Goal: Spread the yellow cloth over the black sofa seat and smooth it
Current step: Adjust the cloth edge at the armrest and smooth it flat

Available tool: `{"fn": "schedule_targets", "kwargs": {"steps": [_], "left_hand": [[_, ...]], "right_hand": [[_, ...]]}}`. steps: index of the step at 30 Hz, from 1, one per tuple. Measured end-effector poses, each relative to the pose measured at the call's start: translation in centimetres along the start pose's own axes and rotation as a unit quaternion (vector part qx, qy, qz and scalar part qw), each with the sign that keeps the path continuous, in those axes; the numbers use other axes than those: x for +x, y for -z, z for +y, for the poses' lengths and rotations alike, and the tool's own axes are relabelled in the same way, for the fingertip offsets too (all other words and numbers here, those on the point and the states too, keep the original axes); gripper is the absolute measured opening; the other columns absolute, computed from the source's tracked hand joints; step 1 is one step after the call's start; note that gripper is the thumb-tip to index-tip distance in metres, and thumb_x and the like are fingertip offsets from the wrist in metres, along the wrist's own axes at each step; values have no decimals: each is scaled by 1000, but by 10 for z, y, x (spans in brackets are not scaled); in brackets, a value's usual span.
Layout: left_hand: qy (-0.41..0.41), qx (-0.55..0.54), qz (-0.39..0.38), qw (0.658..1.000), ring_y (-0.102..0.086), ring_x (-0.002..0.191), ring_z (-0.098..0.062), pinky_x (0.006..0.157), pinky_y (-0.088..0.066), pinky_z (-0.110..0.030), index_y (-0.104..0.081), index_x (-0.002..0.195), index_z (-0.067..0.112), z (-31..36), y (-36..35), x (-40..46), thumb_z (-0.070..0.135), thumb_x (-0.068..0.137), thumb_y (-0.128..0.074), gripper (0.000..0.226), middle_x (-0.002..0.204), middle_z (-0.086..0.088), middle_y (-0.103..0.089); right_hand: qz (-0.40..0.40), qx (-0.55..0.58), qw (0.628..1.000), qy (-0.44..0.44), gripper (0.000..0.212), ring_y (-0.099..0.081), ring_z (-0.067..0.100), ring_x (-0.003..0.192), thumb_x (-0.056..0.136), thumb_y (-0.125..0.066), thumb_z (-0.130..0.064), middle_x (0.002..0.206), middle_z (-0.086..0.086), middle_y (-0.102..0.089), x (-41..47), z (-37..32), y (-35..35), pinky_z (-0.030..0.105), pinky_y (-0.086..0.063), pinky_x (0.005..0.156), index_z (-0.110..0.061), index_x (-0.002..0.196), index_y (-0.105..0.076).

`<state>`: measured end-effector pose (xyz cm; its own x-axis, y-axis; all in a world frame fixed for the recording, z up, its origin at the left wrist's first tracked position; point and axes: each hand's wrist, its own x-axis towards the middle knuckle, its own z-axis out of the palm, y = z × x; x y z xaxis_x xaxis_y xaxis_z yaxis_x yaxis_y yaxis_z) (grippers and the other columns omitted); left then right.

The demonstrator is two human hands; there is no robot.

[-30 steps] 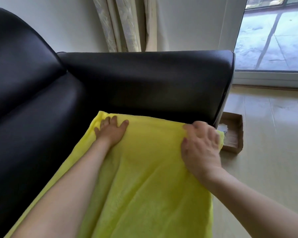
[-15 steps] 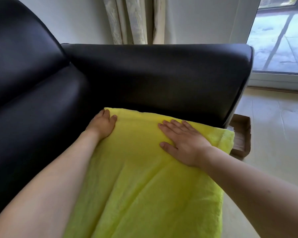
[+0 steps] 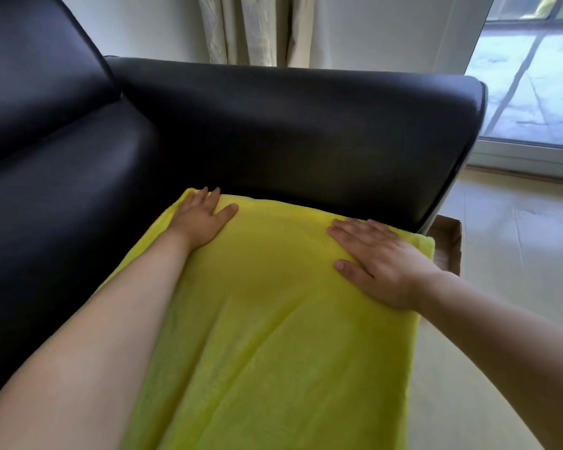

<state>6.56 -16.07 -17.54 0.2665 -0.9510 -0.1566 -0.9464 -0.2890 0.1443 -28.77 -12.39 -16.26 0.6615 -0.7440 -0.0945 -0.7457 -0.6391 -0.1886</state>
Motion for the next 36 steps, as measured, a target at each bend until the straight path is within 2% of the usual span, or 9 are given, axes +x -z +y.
{"fn": "schedule_targets", "kwargs": {"steps": [5, 9, 13, 16, 21, 23, 28, 32, 36], "left_hand": [[99, 111, 149, 978, -41, 125, -37, 101, -38, -47, -38, 141, 5, 26, 14, -12, 49, 96, -36, 62, 139, -18, -43], [199, 1, 69, 978, -44, 126, -40, 104, -38, -47, -40, 140, 6, 8, 18, -18, 28, 91, -40, 53, 139, -19, -45], [126, -49, 93, 986, -50, 119, -40, 100, -44, -48, -49, 130, 11, -6, 20, -5, 16, 90, -41, 41, 131, -18, -52], [111, -27, 156, 981, -44, 118, -38, 99, -39, -46, -49, 128, 8, -3, 7, -1, 17, 96, -36, 36, 129, -19, -49], [118, -32, 158, 980, -39, 122, -36, 101, -36, -47, -44, 133, 6, -2, 2, -1, 17, 98, -30, 39, 135, -17, -43], [106, -46, 134, 984, -37, 130, -36, 107, -33, -48, -38, 140, 8, 5, 7, -4, 28, 101, -28, 45, 144, -17, -40], [2, -24, 7, 1000, -1, 150, -23, 119, -1, -48, -14, 155, 29, 18, -7, -18, 71, 92, -19, 76, 163, 1, -4], [14, 1, 6, 1000, -6, 149, -25, 120, -4, -51, -13, 156, 26, 15, -1, -9, 62, 96, -16, 70, 163, -2, -9], [31, -19, 84, 996, -12, 148, -25, 119, -4, -51, -15, 155, 19, 52, 9, -73, 52, 100, -20, 65, 162, -4, -14]], "right_hand": [[8, -2, 996, -90, 67, 10, 10, 148, 98, -11, -59, 163, -8, 6, -12, -6, 0, 33, 10, 120, -27, 156, -1], [27, -4, 999, -35, 64, 8, 12, 149, 99, -12, -58, 163, -9, 4, -5, -30, -1, 38, 9, 120, -31, 155, -1], [14, 18, 1000, -19, 60, 5, 9, 149, 97, -13, -61, 162, -14, 1, 1, -24, -6, 40, 8, 120, -43, 153, 0], [14, 21, 1000, -1, 69, 3, 5, 148, 88, -4, -68, 162, -15, -1, 1, -12, -6, 34, 9, 120, -44, 152, -2], [13, 15, 1000, 13, 73, 2, 4, 148, 87, -4, -72, 162, -15, -3, 2, -5, -6, 32, 6, 121, -41, 153, -4], [3, 13, 1000, 0, 71, 6, 5, 148, 88, -7, -71, 162, -14, 1, 5, -4, -5, 35, 6, 121, -42, 153, -1], [14, 12, 1000, -14, 60, 12, 11, 148, 98, -13, -59, 162, -10, 7, 25, -39, -3, 41, 13, 119, -39, 154, 0], [15, 14, 1000, -16, 60, 11, 10, 148, 97, -11, -61, 162, -12, 8, 32, -48, -14, 39, 8, 120, -42, 153, 3], [19, -3, 1000, -8, 62, 12, 10, 148, 95, -8, -62, 162, -12, 9, 34, -44, -19, 39, 8, 120, -43, 152, 6]]}}
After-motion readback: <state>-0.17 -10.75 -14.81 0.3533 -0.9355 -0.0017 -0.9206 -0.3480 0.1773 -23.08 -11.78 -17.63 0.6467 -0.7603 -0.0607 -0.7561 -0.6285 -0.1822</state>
